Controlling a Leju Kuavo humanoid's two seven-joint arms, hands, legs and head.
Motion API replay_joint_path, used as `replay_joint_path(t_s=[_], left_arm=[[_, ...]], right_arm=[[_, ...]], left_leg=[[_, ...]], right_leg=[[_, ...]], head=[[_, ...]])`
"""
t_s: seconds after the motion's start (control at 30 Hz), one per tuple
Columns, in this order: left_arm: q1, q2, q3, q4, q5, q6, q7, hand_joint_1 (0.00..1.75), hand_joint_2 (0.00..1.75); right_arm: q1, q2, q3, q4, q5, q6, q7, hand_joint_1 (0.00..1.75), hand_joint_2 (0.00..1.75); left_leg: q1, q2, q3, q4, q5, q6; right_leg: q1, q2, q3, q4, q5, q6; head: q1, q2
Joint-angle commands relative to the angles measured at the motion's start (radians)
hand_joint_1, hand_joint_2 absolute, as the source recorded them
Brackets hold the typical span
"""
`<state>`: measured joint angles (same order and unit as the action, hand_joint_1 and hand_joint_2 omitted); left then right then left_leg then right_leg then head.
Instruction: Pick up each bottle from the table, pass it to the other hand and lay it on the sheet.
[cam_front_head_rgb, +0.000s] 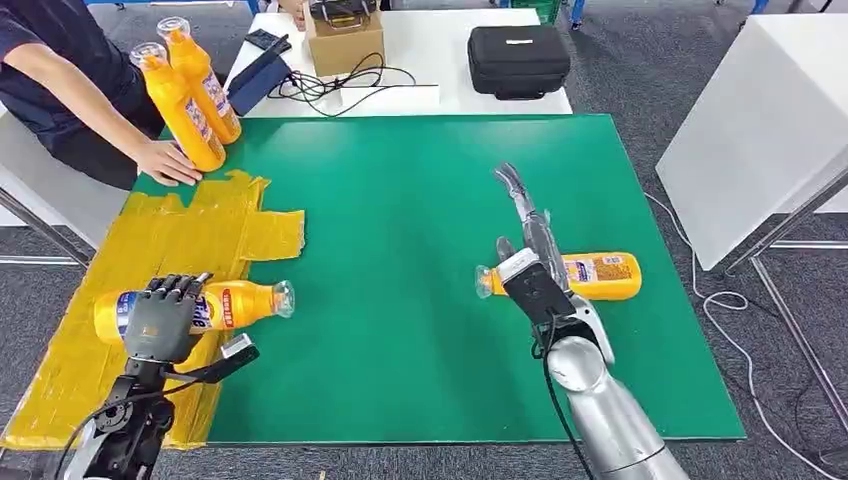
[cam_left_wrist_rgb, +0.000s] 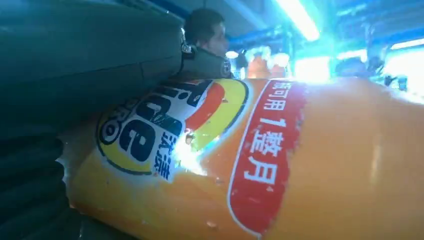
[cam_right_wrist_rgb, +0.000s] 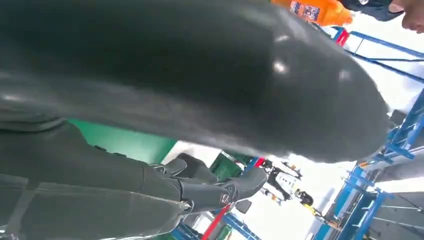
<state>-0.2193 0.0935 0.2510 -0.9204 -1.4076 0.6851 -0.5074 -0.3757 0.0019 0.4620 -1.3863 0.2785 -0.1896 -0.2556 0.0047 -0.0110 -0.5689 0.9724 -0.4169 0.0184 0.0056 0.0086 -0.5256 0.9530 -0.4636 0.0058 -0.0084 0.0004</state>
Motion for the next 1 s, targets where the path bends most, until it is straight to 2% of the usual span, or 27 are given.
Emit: replay_joint_path(t_s=[0.03,0.33,0.37,0.4,0.43,0.5,0.57,0.6,0.63,0.77,0.9,0.93,1.0], left_arm=[[-0.044,-0.003,0.036,0.153,-0.005,0.013,0.006,1.75,1.75],[-0.049,0.011,-0.045,0.243,0.021,0.013,0.017,1.75,1.75],[-0.058,0.012,-0.054,0.275,0.018,0.013,0.022,1.29,1.75],[-0.066,0.013,-0.063,0.306,0.016,0.013,0.030,0.00,1.75],[-0.076,0.016,-0.071,0.335,0.020,0.013,0.036,0.00,0.00],[-0.098,0.020,-0.097,0.402,0.021,0.013,0.058,0.00,0.00],[-0.119,0.019,-0.105,0.465,0.083,0.013,0.014,0.00,0.00],[-0.125,0.026,-0.114,0.485,0.146,0.004,-0.026,0.00,0.00],[-0.114,0.038,-0.133,0.470,0.202,-0.014,-0.044,0.00,0.00],[-0.040,0.079,-0.205,0.358,0.375,-0.070,-0.078,0.00,0.00],[0.013,0.116,-0.251,0.245,0.564,-0.142,-0.128,0.00,0.00],[0.015,0.127,-0.253,0.229,0.598,-0.169,-0.146,0.00,0.00],[0.036,0.148,-0.247,0.155,0.705,-0.238,-0.189,0.00,0.00]], right_arm=[[-0.058,-0.033,0.040,0.050,-0.004,0.001,0.003,0.00,0.00],[-0.086,-0.033,0.051,0.084,-0.017,0.009,0.004,0.00,0.00],[-0.090,-0.032,0.056,0.094,-0.022,0.012,0.001,0.00,0.00],[-0.094,-0.031,0.059,0.100,-0.023,0.012,0.000,0.00,0.00],[-0.097,-0.032,0.062,0.104,-0.023,0.014,0.000,0.00,0.00],[-0.103,-0.034,0.067,0.109,-0.022,0.015,0.000,0.00,0.00],[-0.111,-0.053,0.076,0.105,-0.008,0.033,0.014,0.00,0.00],[-0.130,-0.081,0.098,0.116,0.035,0.066,0.066,0.00,0.00],[-0.144,-0.094,0.100,0.129,0.067,0.083,0.098,0.00,0.00],[-0.182,-0.148,0.086,0.198,0.137,0.148,0.104,0.00,0.00],[-0.154,-0.232,0.031,0.182,0.190,0.191,0.082,0.00,0.00],[-0.141,-0.260,0.016,0.171,0.194,0.199,0.080,0.00,1.75],[-0.117,-0.314,-0.018,0.149,0.203,0.225,0.071,0.00,1.75]], left_leg=[[0.000,0.002,0.004,0.000,-0.002,0.000],[0.000,0.001,0.002,-0.001,-0.001,0.000],[0.000,0.001,0.003,-0.001,-0.002,-0.001],[0.001,0.002,0.005,0.000,-0.003,-0.001],[0.001,0.002,0.006,-0.001,-0.003,-0.001],[0.000,0.001,0.006,-0.001,-0.002,-0.001],[-0.001,-0.004,0.004,-0.001,-0.001,-0.001],[-0.001,-0.008,0.004,-0.002,0.000,0.000],[-0.001,-0.009,0.004,-0.001,0.000,0.000],[-0.001,-0.009,0.005,-0.001,0.002,0.000],[0.000,-0.011,0.004,-0.001,0.003,0.001],[0.000,-0.011,0.003,0.000,0.003,0.000],[-0.001,-0.013,0.003,0.000,0.004,0.000]], right_leg=[[0.000,0.000,0.004,-0.002,-0.001,0.002],[0.000,0.000,0.003,-0.001,-0.001,0.001],[0.000,-0.001,0.004,-0.002,-0.001,0.001],[0.001,-0.001,0.006,-0.002,-0.001,0.002],[0.001,0.000,0.006,-0.002,-0.001,0.002],[0.000,-0.001,0.006,-0.002,-0.001,0.002],[-0.001,-0.004,0.004,-0.001,-0.001,0.001],[-0.001,-0.008,0.005,-0.001,-0.001,0.001],[-0.001,-0.010,0.006,-0.001,-0.001,0.001],[0.000,-0.010,0.007,-0.001,0.000,0.001],[0.000,-0.012,0.008,-0.002,0.000,0.002],[0.000,-0.012,0.008,-0.002,-0.001,0.002],[-0.003,-0.014,0.007,-0.001,-0.001,0.002]], head=[[0.000,0.000],[0.000,0.000],[0.000,0.000],[0.000,0.000],[0.000,0.000],[0.000,0.000],[0.000,0.000],[0.000,0.000],[0.000,0.000],[0.000,0.000],[0.000,0.000],[0.000,0.000],[0.000,0.000]])
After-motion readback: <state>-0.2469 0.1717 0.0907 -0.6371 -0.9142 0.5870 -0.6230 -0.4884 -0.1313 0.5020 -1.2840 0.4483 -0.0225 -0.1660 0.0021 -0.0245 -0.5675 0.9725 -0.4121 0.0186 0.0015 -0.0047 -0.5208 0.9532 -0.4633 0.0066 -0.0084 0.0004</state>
